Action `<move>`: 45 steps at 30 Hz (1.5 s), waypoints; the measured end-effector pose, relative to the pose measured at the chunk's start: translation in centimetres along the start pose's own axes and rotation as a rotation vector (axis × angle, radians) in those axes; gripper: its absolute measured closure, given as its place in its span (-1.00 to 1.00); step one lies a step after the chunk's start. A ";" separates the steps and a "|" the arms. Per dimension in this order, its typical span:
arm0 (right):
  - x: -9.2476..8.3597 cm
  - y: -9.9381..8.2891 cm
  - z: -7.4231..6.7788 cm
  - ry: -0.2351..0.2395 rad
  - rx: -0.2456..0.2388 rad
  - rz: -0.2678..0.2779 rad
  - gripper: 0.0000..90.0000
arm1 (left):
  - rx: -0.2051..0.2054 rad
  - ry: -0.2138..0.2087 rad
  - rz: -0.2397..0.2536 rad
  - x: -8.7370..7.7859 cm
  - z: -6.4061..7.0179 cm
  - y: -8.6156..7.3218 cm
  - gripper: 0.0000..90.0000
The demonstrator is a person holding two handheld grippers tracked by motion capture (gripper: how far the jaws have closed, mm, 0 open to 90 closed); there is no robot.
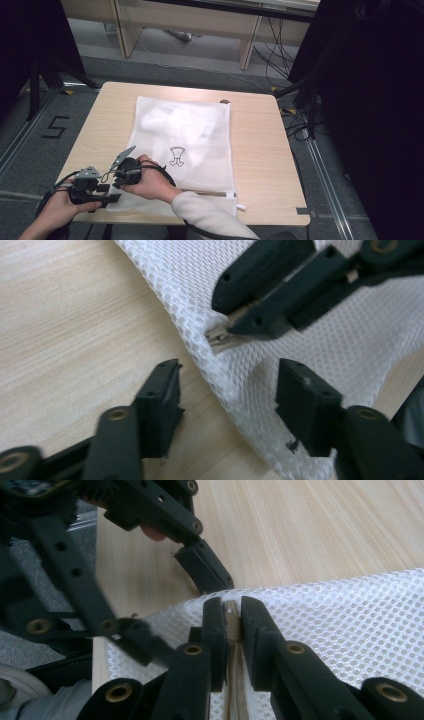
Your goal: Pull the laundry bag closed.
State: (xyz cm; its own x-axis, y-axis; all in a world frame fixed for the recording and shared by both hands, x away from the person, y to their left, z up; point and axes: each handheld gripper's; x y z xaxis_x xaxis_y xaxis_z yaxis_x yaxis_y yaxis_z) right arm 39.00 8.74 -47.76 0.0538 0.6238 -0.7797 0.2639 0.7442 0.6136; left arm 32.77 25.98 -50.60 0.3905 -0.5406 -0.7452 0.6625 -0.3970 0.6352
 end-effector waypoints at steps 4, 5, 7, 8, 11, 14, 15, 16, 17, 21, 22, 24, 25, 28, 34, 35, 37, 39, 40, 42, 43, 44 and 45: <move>-0.3 0.0 -0.1 -0.006 -0.005 0.006 0.83 | -0.003 -0.025 -0.032 0.1 -0.4 0.2 0.19; -0.4 0.0 -0.1 -0.006 -0.001 0.007 0.83 | 0.003 -0.030 -0.041 0.1 -0.5 0.2 0.22; -0.5 0.0 -0.1 -0.006 -0.004 0.006 0.83 | 0.018 -0.045 -0.056 0.1 -0.7 0.3 0.30; -0.5 0.0 -0.1 -0.006 -0.004 0.006 0.83 | 0.018 -0.045 -0.056 0.1 -0.7 0.3 0.33; -0.7 0.0 -0.1 -0.006 -0.009 0.008 0.83 | -0.001 -0.042 -0.029 0.2 -0.4 0.3 0.40; -1.1 0.2 -0.2 -0.008 -0.009 0.017 0.83 | -0.045 -0.040 0.024 0.3 0.1 0.3 0.47; -1.1 0.2 -0.2 -0.008 -0.009 0.017 0.83 | -0.045 -0.040 0.024 0.3 0.1 0.3 0.49; -1.2 0.3 -0.3 -0.001 0.003 0.020 0.83 | -0.044 -0.045 0.025 0.3 0.1 0.3 0.49; -1.3 0.3 -0.2 -0.011 -0.012 0.021 0.83 | -0.033 -0.047 0.017 0.2 0.1 0.4 0.52; -1.6 0.4 -0.5 -0.004 -0.008 0.025 0.83 | -0.049 -0.058 0.034 0.1 0.2 0.5 0.63; -1.7 0.4 -0.4 -0.005 -0.009 0.027 0.83 | -0.069 -0.048 0.053 0.1 0.3 0.5 0.67; -1.9 0.4 -0.5 -0.010 0.004 0.027 0.83 | -0.091 -0.065 0.056 0.1 0.2 0.6 0.71; -2.0 0.4 -0.5 -0.007 -0.001 0.034 0.83 | -0.111 -0.069 0.065 0.0 0.2 0.6 0.75; -2.2 0.2 -0.4 -0.018 -0.011 0.032 0.83 | -0.128 -0.083 0.066 -0.2 0.2 0.7 0.85; -2.6 -0.1 -0.4 -0.012 -0.007 0.028 0.83 | -0.136 -0.083 0.079 -0.4 0.5 0.9 0.89; -2.7 -0.2 -0.5 -0.007 0.008 0.026 0.83 | -0.136 -0.083 0.079 -0.4 0.5 0.9 0.90; -2.9 -0.4 -0.4 -0.023 -0.017 0.020 0.83 | -0.142 -0.086 0.087 -0.5 0.6 0.9 0.90; -2.9 -0.4 -0.4 -0.010 -0.010 0.020 0.83 | -0.145 -0.082 0.106 -0.6 0.7 0.9 0.90; -3.0 -0.6 -0.4 -0.016 -0.012 0.012 0.83 | -0.145 -0.093 0.100 -0.7 0.7 0.9 0.90; -3.0 -0.7 -0.6 -0.008 0.003 0.013 0.83 | -0.144 -0.098 0.105 -0.8 0.7 0.9 0.90; -3.0 -0.8 -0.4 -0.028 -0.025 0.005 0.83 | -0.143 -0.102 0.106 -0.9 0.8 1.0 0.90; -3.0 -0.9 -0.6 -0.011 -0.006 0.005 0.83 | -0.139 -0.103 0.105 -0.9 0.8 1.0 0.91; -3.1 -1.0 -0.5 -0.015 -0.015 0.000 0.83 | -0.139 -0.103 0.105 -0.9 0.8 1.0 0.91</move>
Point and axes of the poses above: each handheld gripper's, and its own axes: x roughly forward along the jaws, y roughly out of its top, z roughly to its right, and after that the axes turned 3 degrees about x, right-handed
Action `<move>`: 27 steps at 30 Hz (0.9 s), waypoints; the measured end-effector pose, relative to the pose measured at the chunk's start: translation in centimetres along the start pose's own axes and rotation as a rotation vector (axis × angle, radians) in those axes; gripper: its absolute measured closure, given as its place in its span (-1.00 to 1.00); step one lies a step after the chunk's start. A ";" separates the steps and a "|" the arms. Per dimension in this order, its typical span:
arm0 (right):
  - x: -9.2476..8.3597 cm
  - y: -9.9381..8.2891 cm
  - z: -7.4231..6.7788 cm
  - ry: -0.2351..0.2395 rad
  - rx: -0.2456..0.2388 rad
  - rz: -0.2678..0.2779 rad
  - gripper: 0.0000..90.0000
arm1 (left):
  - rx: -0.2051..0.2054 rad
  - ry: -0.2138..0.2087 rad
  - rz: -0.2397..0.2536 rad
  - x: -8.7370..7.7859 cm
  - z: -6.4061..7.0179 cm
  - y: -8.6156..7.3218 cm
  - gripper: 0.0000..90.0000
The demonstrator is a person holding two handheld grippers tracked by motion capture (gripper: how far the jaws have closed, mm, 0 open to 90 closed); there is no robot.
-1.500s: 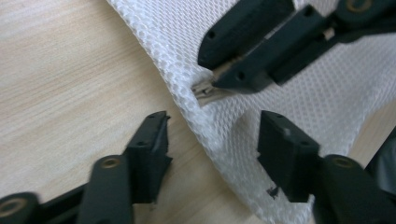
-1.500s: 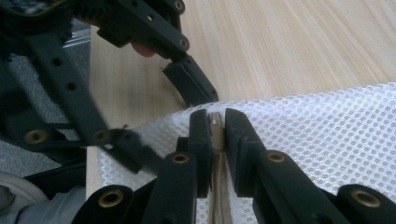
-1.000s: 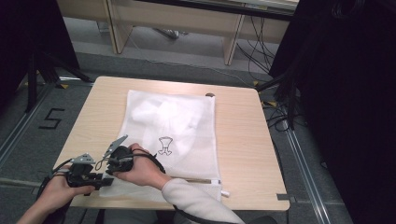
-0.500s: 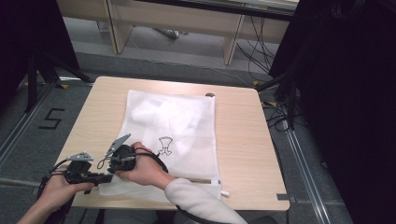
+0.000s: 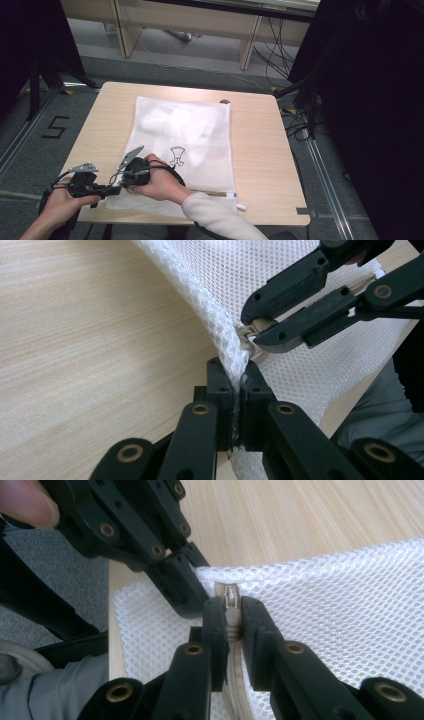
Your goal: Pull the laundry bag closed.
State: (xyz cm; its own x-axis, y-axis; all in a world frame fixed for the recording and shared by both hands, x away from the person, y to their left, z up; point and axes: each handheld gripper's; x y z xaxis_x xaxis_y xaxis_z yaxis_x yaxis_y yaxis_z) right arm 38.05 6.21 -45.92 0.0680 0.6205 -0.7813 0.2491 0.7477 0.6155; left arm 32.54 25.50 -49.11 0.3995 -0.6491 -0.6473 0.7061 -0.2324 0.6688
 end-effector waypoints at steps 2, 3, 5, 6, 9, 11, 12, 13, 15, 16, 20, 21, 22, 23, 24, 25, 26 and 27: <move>0.0 -0.1 0.0 -0.004 -0.004 -0.007 0.84 | -0.006 0.007 0.016 0.0 0.1 0.0 0.91; -0.1 -0.2 0.1 -0.003 -0.004 -0.009 0.84 | -0.006 0.001 0.018 -0.1 0.0 0.0 0.91; -0.1 -0.5 0.2 -0.010 -0.003 -0.017 0.84 | -0.011 -0.003 0.020 -0.1 0.0 0.0 0.91; -0.2 -0.6 0.1 0.005 0.021 -0.012 0.84 | -0.011 -0.004 0.019 -0.1 0.0 0.0 0.91; -0.3 -0.8 0.1 -0.008 0.012 -0.022 0.84 | -0.007 -0.003 0.022 0.0 0.1 0.0 0.91; -0.3 -0.9 0.1 -0.002 0.013 -0.020 0.84 | -0.008 -0.003 0.025 -0.1 0.1 0.0 0.91; -0.3 -0.9 0.1 -0.004 0.013 -0.024 0.84 | -0.006 -0.003 0.024 -0.1 0.1 0.0 0.91; -0.3 -0.9 0.1 -0.005 0.007 -0.028 0.84 | -0.008 -0.002 0.026 -0.1 0.1 0.0 0.90; -0.3 -1.0 0.2 -0.013 0.008 -0.035 0.84 | -0.004 0.004 0.027 -0.1 0.1 0.0 0.90; -0.3 -1.0 0.2 -0.012 0.004 -0.035 0.84 | -0.003 0.002 0.028 -0.1 0.1 0.0 0.90; -0.2 -1.3 0.2 -0.006 0.020 -0.040 0.84 | 0.000 0.000 0.027 -0.1 0.1 0.0 0.90; -0.1 -1.5 0.4 -0.007 0.019 -0.044 0.84 | 0.005 0.001 0.026 -0.1 0.1 0.0 0.90; -0.1 -1.5 0.4 -0.007 0.019 -0.044 0.84 | 0.008 0.003 0.025 0.0 0.1 0.0 0.90; -0.1 -1.6 0.4 0.006 0.030 -0.039 0.84 | 0.018 0.008 0.023 0.0 0.2 0.0 0.90; -0.1 -1.6 0.4 0.006 0.031 -0.039 0.84 | 0.030 0.015 0.024 0.0 0.3 0.0 0.90; -0.1 -1.6 0.3 0.008 0.033 -0.039 0.84 | 0.030 0.015 0.024 0.0 0.3 0.0 0.90; -0.1 -1.6 0.3 0.008 0.033 -0.039 0.84 | 0.039 0.022 0.021 0.0 0.4 0.0 0.90; 0.0 -1.6 0.4 0.009 0.023 -0.036 0.84 | 0.051 0.028 0.017 0.0 0.4 0.1 0.90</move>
Point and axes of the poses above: each handheld gripper's, and its own axes: x roughly forward along the jaws, y roughly out of its top, z roughly to its right, and after that the axes turned 3 degrees about x, right-handed
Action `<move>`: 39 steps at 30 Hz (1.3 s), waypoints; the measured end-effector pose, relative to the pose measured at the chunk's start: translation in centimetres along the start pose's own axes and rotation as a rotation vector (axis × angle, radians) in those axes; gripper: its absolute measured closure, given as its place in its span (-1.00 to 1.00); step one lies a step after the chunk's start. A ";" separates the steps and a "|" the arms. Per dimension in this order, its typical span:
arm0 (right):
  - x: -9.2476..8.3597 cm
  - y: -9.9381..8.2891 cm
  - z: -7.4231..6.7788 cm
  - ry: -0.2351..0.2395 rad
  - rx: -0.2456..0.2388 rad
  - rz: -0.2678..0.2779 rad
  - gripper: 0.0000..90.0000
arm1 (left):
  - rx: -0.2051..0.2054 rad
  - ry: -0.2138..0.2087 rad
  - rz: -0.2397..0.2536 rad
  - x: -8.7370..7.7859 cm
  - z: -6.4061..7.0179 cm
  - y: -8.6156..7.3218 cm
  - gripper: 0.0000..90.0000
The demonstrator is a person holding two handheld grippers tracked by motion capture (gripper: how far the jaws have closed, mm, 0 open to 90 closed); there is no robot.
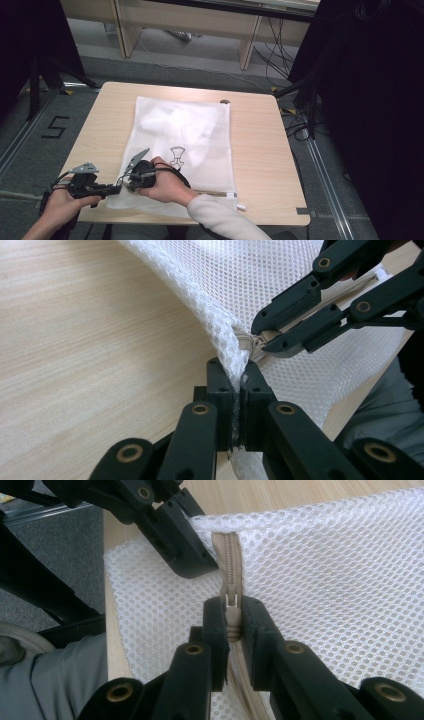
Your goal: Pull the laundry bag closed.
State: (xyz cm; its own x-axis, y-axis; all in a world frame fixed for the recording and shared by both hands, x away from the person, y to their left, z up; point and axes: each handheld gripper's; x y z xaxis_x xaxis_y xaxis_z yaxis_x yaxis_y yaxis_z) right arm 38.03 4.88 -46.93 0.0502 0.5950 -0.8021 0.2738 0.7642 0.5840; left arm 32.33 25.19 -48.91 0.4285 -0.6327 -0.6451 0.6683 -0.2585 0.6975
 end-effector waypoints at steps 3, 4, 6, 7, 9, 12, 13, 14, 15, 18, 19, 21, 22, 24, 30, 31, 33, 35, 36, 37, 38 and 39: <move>0.0 -0.1 0.0 -0.008 0.008 -0.013 0.84 | 0.004 0.013 0.013 0.0 0.1 0.0 0.90; 0.1 -0.2 0.1 -0.013 0.006 -0.017 0.84 | -0.002 0.003 0.016 -0.1 0.0 0.0 0.90; 0.0 -0.2 0.2 -0.010 0.001 -0.016 0.84 | -0.002 0.003 0.015 -0.1 -0.1 0.0 0.90; 0.0 -0.4 0.2 -0.014 0.007 -0.019 0.84 | -0.003 0.001 0.014 -0.1 -0.1 0.0 0.90; 0.0 -0.4 0.2 -0.014 0.010 -0.020 0.84 | -0.002 0.004 0.019 -0.1 0.0 0.0 0.90; 0.0 -0.5 0.2 -0.012 0.014 -0.018 0.84 | 0.006 0.006 0.019 -0.1 0.0 0.0 0.90; -0.1 -0.4 0.2 -0.004 0.011 -0.018 0.84 | 0.012 0.005 0.019 -0.1 0.0 0.0 0.90; -0.1 -0.4 0.2 -0.004 0.011 -0.018 0.84 | 0.012 0.005 0.019 -0.1 0.0 0.0 0.90; -0.2 -0.4 0.2 -0.005 0.013 -0.016 0.84 | 0.015 0.008 0.021 -0.1 0.1 0.0 0.90; -0.2 -0.6 0.3 -0.006 0.005 -0.018 0.84 | 0.016 0.009 0.021 -0.1 0.1 0.0 0.90; -0.2 -0.7 0.3 -0.003 0.010 -0.017 0.84 | 0.018 0.013 0.024 -0.1 0.0 0.0 0.90; -0.2 -0.8 0.3 -0.003 0.013 -0.018 0.84 | 0.019 0.006 0.015 -0.1 0.0 0.0 0.90; -0.2 -0.8 0.3 -0.010 0.013 -0.020 0.84 | 0.017 0.007 0.015 -0.1 0.0 0.0 0.90; -0.2 -0.9 0.4 -0.009 0.011 -0.018 0.84 | 0.012 0.007 0.018 -0.1 0.0 0.0 0.90; -0.2 -0.9 0.4 -0.009 0.013 -0.024 0.84 | 0.010 0.007 0.021 -0.1 -0.1 -0.1 0.90; -0.1 -0.9 0.3 0.000 0.021 -0.023 0.84 | 0.008 0.011 0.024 -0.2 -0.1 -0.1 0.90; -0.1 -1.0 0.4 -0.002 0.015 -0.026 0.84 | 0.007 0.009 0.022 -0.2 -0.1 -0.1 0.90; -0.1 -1.1 0.4 0.003 0.018 -0.027 0.84 | 0.009 0.013 0.022 -0.1 -0.1 -0.1 0.90; -0.2 -1.1 0.4 0.002 0.019 -0.026 0.84 | 0.009 0.013 0.022 -0.1 -0.1 -0.1 0.90; -0.2 -1.2 0.4 0.002 0.017 -0.026 0.84 | 0.011 0.014 0.019 -0.1 -0.1 -0.1 0.90; -0.2 -1.2 0.4 0.002 0.017 -0.028 0.84 | 0.009 0.019 0.031 -0.1 0.0 -0.1 0.90; -0.2 -1.2 0.5 0.000 0.013 -0.026 0.84 | 0.009 0.019 0.031 -0.1 0.0 -0.1 0.90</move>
Point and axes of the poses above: each handheld gripper's, and its own axes: x roughly forward along the jaws, y roughly out of its top, z roughly to its right, and after that the axes turned 3 degrees about x, right-handed
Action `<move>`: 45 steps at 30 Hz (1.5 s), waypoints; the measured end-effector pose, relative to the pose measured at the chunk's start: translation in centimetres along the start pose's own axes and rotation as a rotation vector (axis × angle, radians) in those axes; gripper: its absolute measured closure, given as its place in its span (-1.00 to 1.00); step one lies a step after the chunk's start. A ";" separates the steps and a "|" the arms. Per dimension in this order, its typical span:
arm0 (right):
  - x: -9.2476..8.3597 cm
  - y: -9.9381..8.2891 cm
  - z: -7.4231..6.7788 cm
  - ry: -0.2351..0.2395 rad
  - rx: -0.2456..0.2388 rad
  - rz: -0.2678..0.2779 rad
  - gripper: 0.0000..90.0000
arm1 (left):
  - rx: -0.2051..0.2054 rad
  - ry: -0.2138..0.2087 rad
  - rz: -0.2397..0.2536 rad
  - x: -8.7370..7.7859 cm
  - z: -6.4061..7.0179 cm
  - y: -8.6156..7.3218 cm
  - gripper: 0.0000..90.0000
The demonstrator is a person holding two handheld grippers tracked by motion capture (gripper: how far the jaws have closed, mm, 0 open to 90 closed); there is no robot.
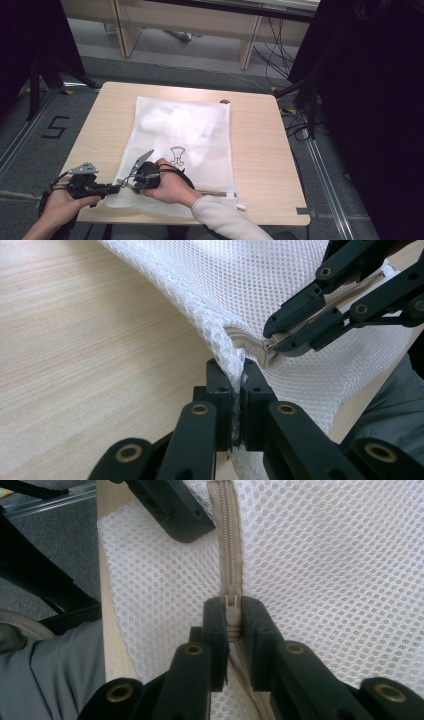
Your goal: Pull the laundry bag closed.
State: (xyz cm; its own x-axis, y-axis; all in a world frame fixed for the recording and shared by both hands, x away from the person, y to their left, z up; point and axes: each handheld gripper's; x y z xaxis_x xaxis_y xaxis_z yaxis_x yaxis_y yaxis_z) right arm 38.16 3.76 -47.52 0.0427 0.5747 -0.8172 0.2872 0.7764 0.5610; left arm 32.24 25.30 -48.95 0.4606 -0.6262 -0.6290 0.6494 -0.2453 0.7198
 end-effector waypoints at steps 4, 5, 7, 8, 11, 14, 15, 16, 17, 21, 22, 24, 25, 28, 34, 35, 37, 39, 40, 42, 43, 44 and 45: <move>0.0 0.0 0.0 -0.002 0.003 -0.006 0.84 | 0.003 -0.010 -0.013 0.0 -0.1 0.0 0.90; 0.0 0.0 0.0 -0.003 0.004 -0.006 0.84 | 0.006 -0.010 -0.016 -0.1 -0.1 0.0 0.90; 0.0 0.0 -0.1 -0.003 0.008 -0.011 0.84 | 0.003 -0.008 -0.013 -0.1 -0.1 0.0 0.90; -0.1 -0.1 -0.1 -0.002 0.011 -0.017 0.84 | 0.003 -0.008 -0.013 -0.1 -0.1 0.0 0.90; -0.1 -0.2 -0.1 0.000 0.010 -0.017 0.84 | 0.002 -0.007 -0.014 -0.1 -0.1 0.0 0.90; -0.2 -0.3 0.0 0.000 0.005 -0.011 0.84 | 0.000 -0.009 -0.014 0.0 -0.1 0.0 0.90; -0.2 -0.3 0.0 0.000 0.005 -0.011 0.84 | 0.001 -0.009 -0.015 0.0 -0.1 0.0 0.90; -0.2 -0.3 0.0 -0.009 0.001 -0.011 0.84 | 0.002 -0.009 -0.016 0.0 -0.1 0.0 0.90; -0.2 -0.3 0.0 -0.009 0.001 -0.011 0.84 | 0.001 -0.008 -0.016 0.0 -0.1 0.0 0.90; -0.3 -0.4 0.0 -0.006 0.012 -0.015 0.84 | 0.004 -0.008 -0.018 0.0 -0.1 0.0 0.90; -0.2 -0.4 0.0 -0.005 0.012 -0.016 0.84 | 0.006 -0.006 -0.019 0.0 -0.1 0.0 0.90; -0.3 -0.5 -0.1 -0.007 0.013 -0.022 0.84 | 0.007 -0.008 -0.019 0.0 -0.1 0.0 0.89; -0.3 -0.5 0.0 -0.008 0.010 -0.022 0.84 | 0.004 -0.009 -0.019 0.0 -0.1 0.0 0.90; -0.3 -0.5 -0.1 -0.005 0.018 -0.025 0.84 | 0.005 -0.006 -0.018 0.0 -0.1 0.0 0.89; -0.5 -0.8 0.0 -0.009 0.016 -0.029 0.84 | 0.004 -0.003 -0.016 0.1 -0.1 0.0 0.89; -0.5 -0.8 0.0 -0.009 0.016 -0.029 0.84 | 0.004 -0.003 -0.016 0.1 -0.1 0.0 0.89; -0.5 -0.9 0.0 -0.010 0.021 -0.029 0.84 | 0.004 -0.001 -0.016 0.1 -0.1 0.0 0.89; -0.5 -1.0 0.0 -0.013 0.029 -0.033 0.84 | 0.005 -0.005 -0.020 0.1 -0.1 0.0 0.89; -0.5 -1.1 0.1 -0.008 0.027 -0.031 0.84 | 0.004 0.003 -0.016 0.1 -0.1 0.0 0.89; -0.6 -1.1 0.0 -0.009 0.028 -0.034 0.84 | 0.005 0.003 -0.017 0.1 -0.1 0.0 0.89; -0.6 -1.1 0.0 -0.011 0.025 -0.035 0.84 | 0.005 -0.005 -0.022 0.1 -0.1 0.0 0.89; -0.6 -1.1 0.1 -0.010 0.020 -0.033 0.84 | 0.006 0.001 -0.020 0.1 -0.1 -0.1 0.89; -0.6 -1.2 0.1 -0.013 0.021 -0.036 0.84 | 0.005 -0.003 -0.022 0.1 -0.1 -0.1 0.89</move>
State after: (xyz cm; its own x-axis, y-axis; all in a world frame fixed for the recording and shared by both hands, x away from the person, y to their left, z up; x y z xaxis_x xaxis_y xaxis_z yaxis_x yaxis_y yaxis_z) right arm 37.86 2.48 -47.68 0.0440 0.5429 -0.8387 0.3091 0.7909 0.5282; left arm 32.32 25.39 -49.07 0.4442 -0.6226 -0.6442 0.6567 -0.2628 0.7068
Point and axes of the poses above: each handheld gripper's, and its own axes: x roughly forward along the jaws, y roughly out of its top, z roughly to its right, and after that the axes turned 3 degrees about x, right-handed
